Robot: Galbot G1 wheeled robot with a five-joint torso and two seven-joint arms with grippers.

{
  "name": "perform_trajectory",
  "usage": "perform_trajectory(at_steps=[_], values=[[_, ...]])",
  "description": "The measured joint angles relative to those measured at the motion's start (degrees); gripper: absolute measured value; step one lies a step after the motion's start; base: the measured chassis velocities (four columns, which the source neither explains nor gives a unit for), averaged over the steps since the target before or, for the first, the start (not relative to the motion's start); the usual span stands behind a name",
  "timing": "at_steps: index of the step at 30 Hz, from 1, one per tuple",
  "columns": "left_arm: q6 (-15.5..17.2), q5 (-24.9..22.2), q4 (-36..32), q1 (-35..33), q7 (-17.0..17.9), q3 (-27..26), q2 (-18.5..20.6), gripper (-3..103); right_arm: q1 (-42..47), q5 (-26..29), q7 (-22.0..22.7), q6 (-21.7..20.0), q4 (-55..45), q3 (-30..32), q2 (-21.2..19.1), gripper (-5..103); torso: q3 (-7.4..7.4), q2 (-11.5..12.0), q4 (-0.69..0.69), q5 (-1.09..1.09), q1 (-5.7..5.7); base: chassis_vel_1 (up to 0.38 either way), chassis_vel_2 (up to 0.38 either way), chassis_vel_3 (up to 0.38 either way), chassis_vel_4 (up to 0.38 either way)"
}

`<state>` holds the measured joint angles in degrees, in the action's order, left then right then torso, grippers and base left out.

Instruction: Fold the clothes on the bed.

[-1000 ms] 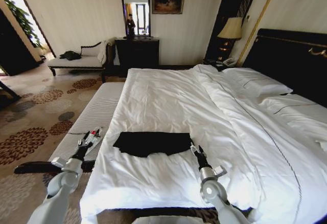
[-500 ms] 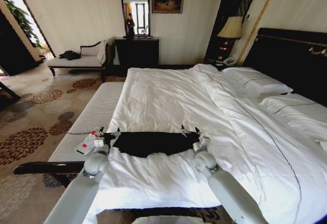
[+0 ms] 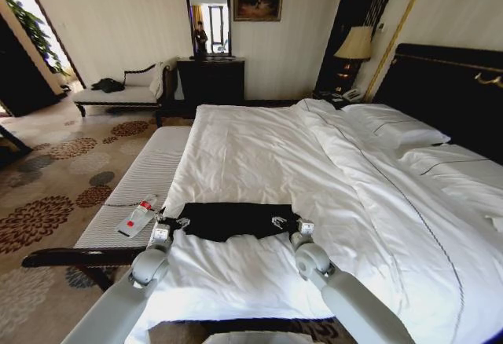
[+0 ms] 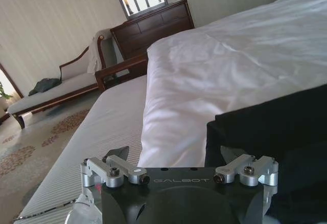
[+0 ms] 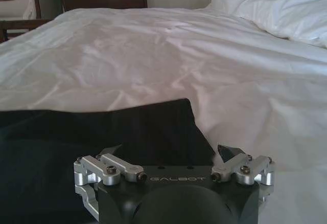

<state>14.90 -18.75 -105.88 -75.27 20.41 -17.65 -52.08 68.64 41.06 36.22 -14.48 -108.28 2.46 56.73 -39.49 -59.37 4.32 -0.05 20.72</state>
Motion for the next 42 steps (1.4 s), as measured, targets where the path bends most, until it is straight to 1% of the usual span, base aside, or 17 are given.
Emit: perform_trajectory(at_steps=[4,7,11,12,14,15,16,17,21,22,23,26,29,32,36,39,42], values=[[-2.3,2.2,-0.7,-3.7,0.0,-1.8,1.4,100,7.1,-2.6,3.3,0.4,-3.0,2.1,-0.6,100,0.00,0.0,0.02,0.01,-0.01,0.000,0.000,0.000,0.000],[-4.2,1.3,-2.0,-4.6,0.0,-3.4,0.8,100,9.9,-2.7,4.0,2.0,-4.4,3.4,-0.1,100,0.01,0.0,0.02,0.01,-0.01,0.000,0.000,0.000,0.000],[-5.8,-9.2,-7.4,-4.9,-1.3,-8.8,-2.7,100,12.0,1.8,1.1,11.5,-5.4,5.8,4.2,100,0.00,0.0,0.01,0.02,-0.01,0.000,0.000,0.000,0.000],[-5.8,-9.2,-7.4,-4.9,-1.3,-8.8,-2.7,100,12.0,1.8,1.1,11.5,-5.4,5.8,4.2,100,0.00,0.0,0.01,0.02,-0.01,0.000,0.000,0.000,0.000],[-5.8,-14.8,-10.2,-5.1,-2.4,-12.2,-3.8,100,11.4,6.1,-2.4,16.4,-4.0,7.4,7.7,100,0.00,0.0,0.02,0.02,-0.01,0.000,0.000,0.000,0.000],[-5.8,-17.3,-11.5,-5.3,-2.9,-13.9,-3.9,100,10.6,8.3,-3.5,17.5,-3.0,8.2,9.2,100,0.00,0.0,0.02,0.03,-0.01,0.000,0.000,0.000,0.000],[-5.8,-17.3,-11.5,-5.3,-2.9,-13.9,-3.9,100,10.6,8.3,-3.5,17.5,-3.0,8.2,9.2,100,0.00,0.0,0.02,0.03,-0.01,0.000,0.000,0.000,0.000],[-5.4,-20.1,-13.0,-5.7,-3.2,-16.1,-4.0,100,9.4,11.3,-4.7,18.2,-1.8,9.3,10.7,100,0.00,0.0,0.01,0.02,-0.01,0.000,0.000,0.000,0.000],[-4.8,-22.9,-14.6,-6.4,-3.4,-19.2,-3.4,100,7.2,16.8,-5.8,17.2,-0.4,10.9,11.6,100,0.00,0.0,-0.02,0.02,-0.01,0.000,0.000,0.000,0.000],[-4.7,-24.0,-15.2,-6.5,-3.4,-20.5,-2.6,100,6.2,21.4,-6.2,14.0,-0.2,12.5,11.1,100,0.00,0.0,-0.05,0.02,-0.01,0.000,0.000,0.000,0.000],[-4.6,-24.8,-15.3,-6.0,-3.3,-20.7,-1.9,100,6.0,23.2,-6.2,12.3,-0.1,13.7,10.6,100,-0.01,0.0,0.00,0.00,0.00,0.000,0.000,0.000,0.000],[-4.4,-25.5,-15.6,-5.6,-3.3,-20.7,-1.3,100,5.9,23.0,-6.3,11.5,0.5,14.8,9.9,100,-0.01,0.0,0.07,0.01,0.00,0.000,0.000,0.000,0.000],[-4.3,-25.7,-16.1,-6.2,-3.0,-21.8,-1.1,100,5.4,22.3,-6.2,9.7,1.2,15.2,8.4,100,-0.01,0.0,-0.01,0.02,0.00,0.000,0.000,0.000,0.000],[-4.3,-25.7,-16.4,-6.3,-2.7,-22.0,-1.3,100,5.1,22.9,-6.2,9.0,1.9,14.7,7.7,100,-0.01,0.0,-0.01,0.01,0.00,0.000,0.000,0.000,0.000],[-4.0,-25.9,-17.5,-6.3,-2.3,-22.0,-1.5,100,3.4,26.7,-6.7,7.9,3.7,13.5,7.1,100,-0.01,0.0,0.02,0.01,0.00,0.000,0.000,0.000,0.000],[-3.8,-26.1,-18.2,-6.2,-2.1,-22.3,-1.5,100,1.0,30.4,-9.0,7.6,5.9,12.4,7.6,100,-0.01,0.0,0.01,0.02,0.00,0.000,0.000,0.000,0.000],[-3.6,-26.4,-18.7,-6.1,-1.9,-23.2,-1.5,100,-0.2,31.4,-11.0,7.7,6.8,11.5,8.4,101,-0.01,0.0,0.01,0.02,0.01,0.000,0.000,0.000,0.000]])
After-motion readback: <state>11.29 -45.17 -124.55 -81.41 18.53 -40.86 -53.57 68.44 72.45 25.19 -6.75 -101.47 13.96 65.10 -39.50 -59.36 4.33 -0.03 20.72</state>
